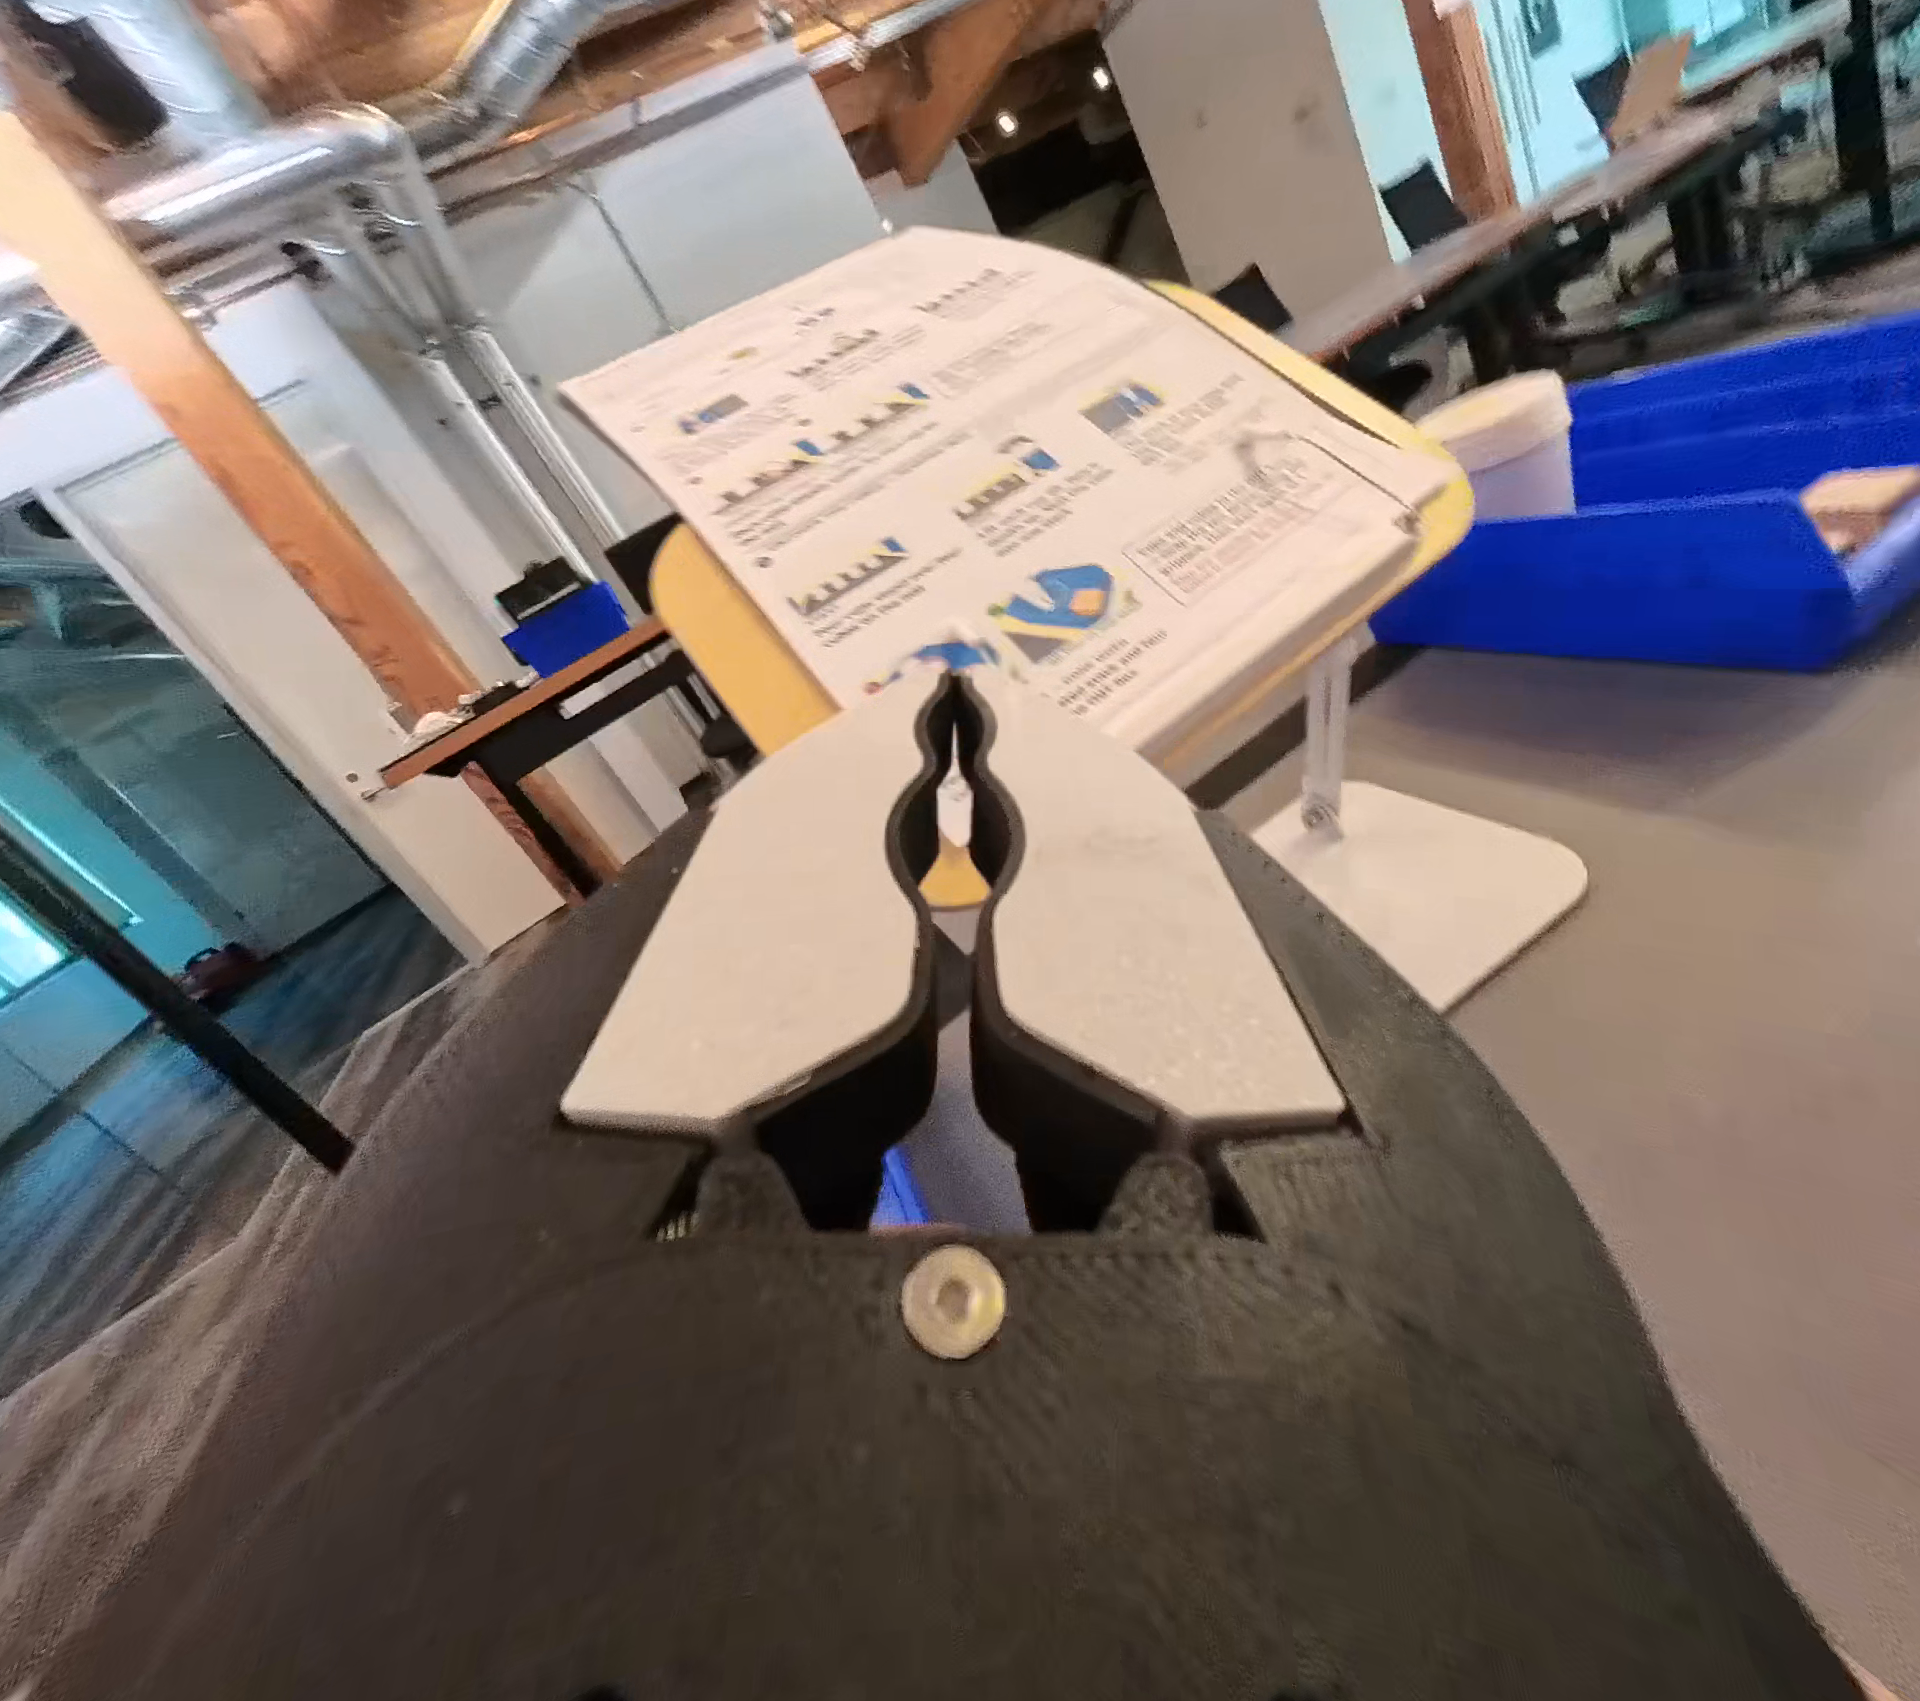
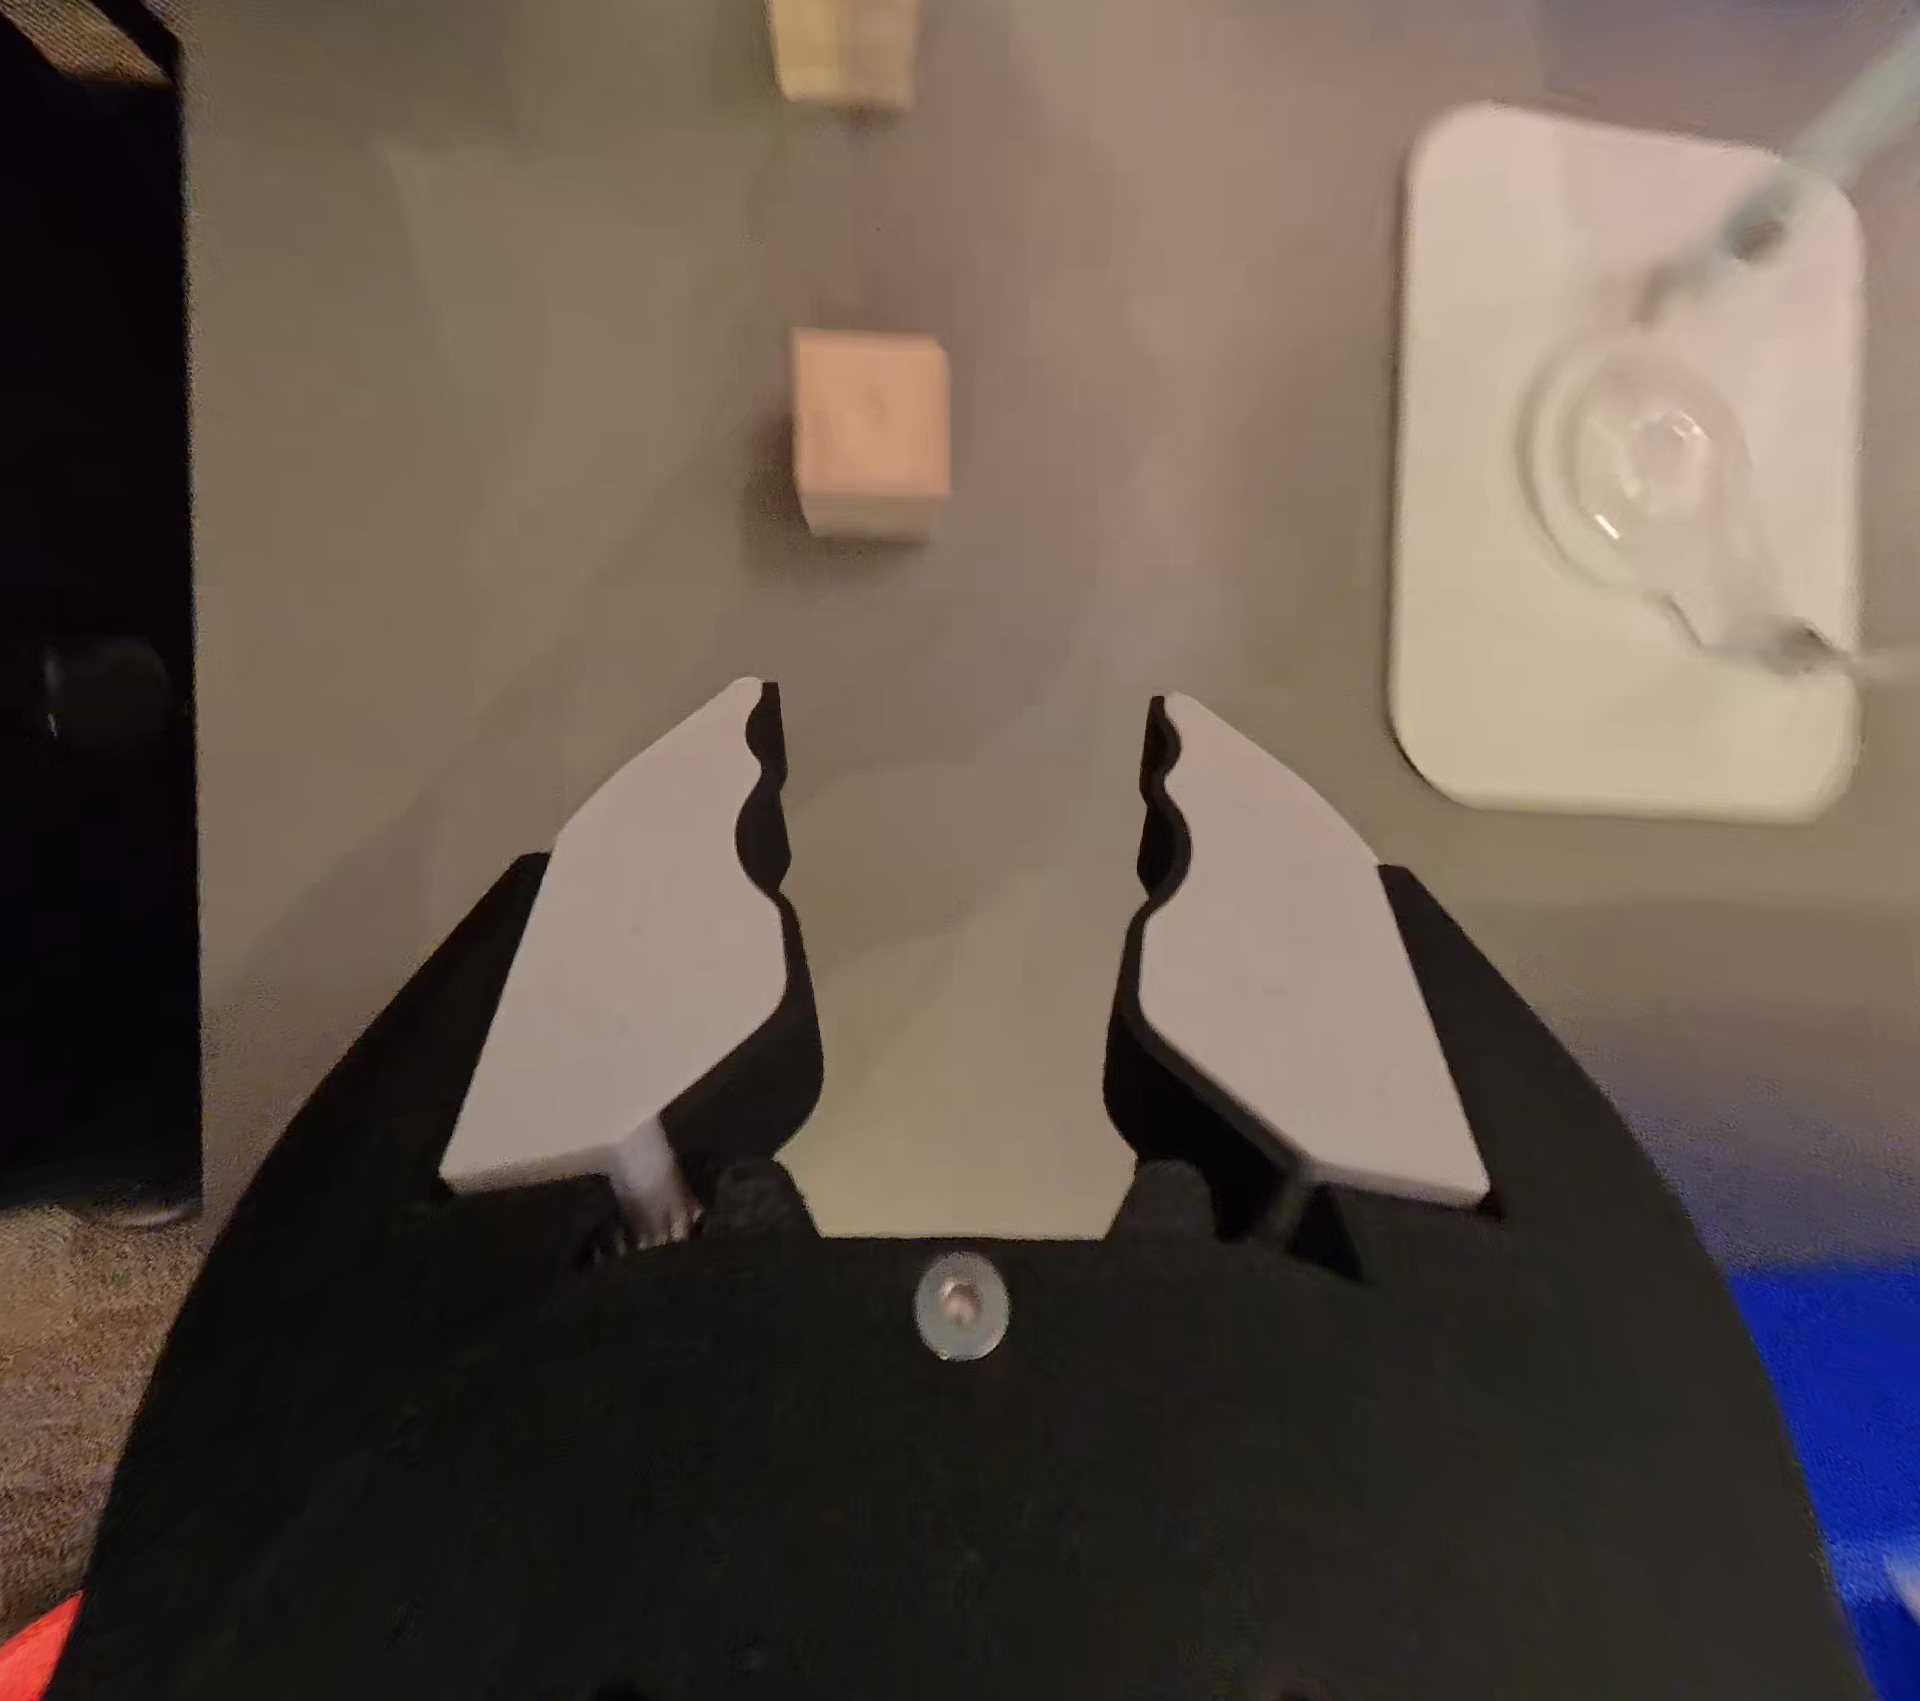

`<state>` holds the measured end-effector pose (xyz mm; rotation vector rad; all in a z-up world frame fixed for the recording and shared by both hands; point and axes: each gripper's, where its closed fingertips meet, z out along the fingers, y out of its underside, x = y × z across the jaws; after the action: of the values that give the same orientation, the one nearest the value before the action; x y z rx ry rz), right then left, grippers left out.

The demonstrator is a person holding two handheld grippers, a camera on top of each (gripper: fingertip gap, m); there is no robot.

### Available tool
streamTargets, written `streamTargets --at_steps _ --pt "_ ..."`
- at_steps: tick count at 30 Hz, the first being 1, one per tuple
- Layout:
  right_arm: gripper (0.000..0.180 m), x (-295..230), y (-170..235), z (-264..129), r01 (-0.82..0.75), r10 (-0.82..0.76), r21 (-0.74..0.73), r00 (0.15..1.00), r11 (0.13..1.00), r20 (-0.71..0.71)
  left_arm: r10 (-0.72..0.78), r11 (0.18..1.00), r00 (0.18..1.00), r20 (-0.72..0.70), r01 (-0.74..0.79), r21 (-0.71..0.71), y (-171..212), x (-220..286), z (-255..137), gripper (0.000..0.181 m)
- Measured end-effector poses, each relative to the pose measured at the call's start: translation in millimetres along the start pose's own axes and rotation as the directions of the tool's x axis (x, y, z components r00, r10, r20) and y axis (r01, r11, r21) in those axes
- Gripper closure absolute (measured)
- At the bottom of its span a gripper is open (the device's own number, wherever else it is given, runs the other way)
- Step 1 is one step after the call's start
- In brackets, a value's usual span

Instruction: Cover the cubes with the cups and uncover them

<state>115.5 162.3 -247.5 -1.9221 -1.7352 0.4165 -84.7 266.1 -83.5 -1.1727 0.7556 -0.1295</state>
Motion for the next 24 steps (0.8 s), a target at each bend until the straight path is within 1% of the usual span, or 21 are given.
streamTargets --at_steps 1,3,6,8,11,14,16,19,21,22,24 --pt "0.114 -7 -10 19 -0.001 0.001 -0.01 1.0 1.0 0.008 -0.034 0.999 0.999 0.012 0.034 0.025 -1 -9 -1 0.181" --pt "0.114 -19 -20 49 0.017 -0.014 -0.063 0.999 0.998 0.039 -0.077 0.996 0.997 0.007 0.076 0.043 5 -14 -3 0.181" --pt "0.117 -25 -31 75 0.026 -0.021 -0.129 0.999 0.991 0.039 -0.105 0.994 0.994 -0.015 0.105 0.013 26 -7 -3 0.181" --pt "0.121 -23 -32 87 0.034 -0.03 -0.179 0.999 0.983 0.026 -0.127 0.992 0.991 -0.036 0.128 0.022 26 -2 -1 0.181" --pt "0.126 -26 -22 106 0.037 -0.02 -0.262 0.998 0.964 0.067 -0.081 0.997 0.996 -0.025 0.081 0.012 24 -2 -3 0.181" --pt "0.135 -23 -19 107 0.059 -0.037 -0.257 0.995 0.965 0.09 -0.102 0.994 0.994 -0.032 0.103 0.03 21 -1 -3 0.181" --pt "0.135 -16 -19 87 0.063 -0.041 -0.206 0.994 0.977 0.106 -0.102 0.994 0.995 -0.023 0.102 0.022 24 -3 -4 0.181" --pt "0.135 17 -10 22 0.031 -0.024 -0.102 0.997 0.994 0.076 -0.127 0.991 0.992 -0.016 0.128 0.026 27 -7 -4 0.181" --pt "0.135 49 12 -32 0.018 -0.017 -0.085 1.0 0.996 0.011 -0.136 0.99 0.991 -0.016 0.136 0.024 28 -7 -3 0.181" --pt "0.135 67 25 -59 -0.001 -0.002 -0.094 0.999 0.996 -0.035 -0.135 0.991 0.991 -0.013 0.135 0.019 30 -7 -3 0.181" --pt "0.135 102 56 -107 0.02 -0.038 -0.139 0.991 0.99 -0.13 -0.137 0.99 0.99 -0.012 0.137 0.011 33 -6 -1 0.181"
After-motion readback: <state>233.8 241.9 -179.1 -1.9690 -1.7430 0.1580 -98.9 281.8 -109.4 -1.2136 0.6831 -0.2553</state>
